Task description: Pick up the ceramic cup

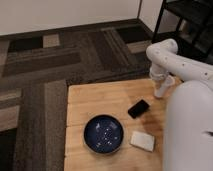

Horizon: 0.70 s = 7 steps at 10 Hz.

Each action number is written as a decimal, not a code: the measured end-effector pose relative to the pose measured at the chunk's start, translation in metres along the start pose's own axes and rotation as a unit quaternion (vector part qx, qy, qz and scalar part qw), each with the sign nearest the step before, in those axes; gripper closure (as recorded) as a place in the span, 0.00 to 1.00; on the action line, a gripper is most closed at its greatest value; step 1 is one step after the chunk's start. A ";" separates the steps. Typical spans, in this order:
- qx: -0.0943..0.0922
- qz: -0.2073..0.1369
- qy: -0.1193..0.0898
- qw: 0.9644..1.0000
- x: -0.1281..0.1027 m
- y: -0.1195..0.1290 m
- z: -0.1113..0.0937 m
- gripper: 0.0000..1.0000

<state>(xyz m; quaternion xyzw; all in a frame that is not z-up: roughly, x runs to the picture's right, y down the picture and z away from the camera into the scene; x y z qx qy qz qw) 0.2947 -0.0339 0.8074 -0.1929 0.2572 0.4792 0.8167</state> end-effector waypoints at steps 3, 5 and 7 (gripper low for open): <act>0.006 0.007 -0.021 1.000 -0.014 0.008 -0.041 1.00; 0.002 0.010 -0.027 1.000 -0.016 0.010 -0.050 1.00; 0.002 0.010 -0.026 1.000 -0.015 0.010 -0.049 1.00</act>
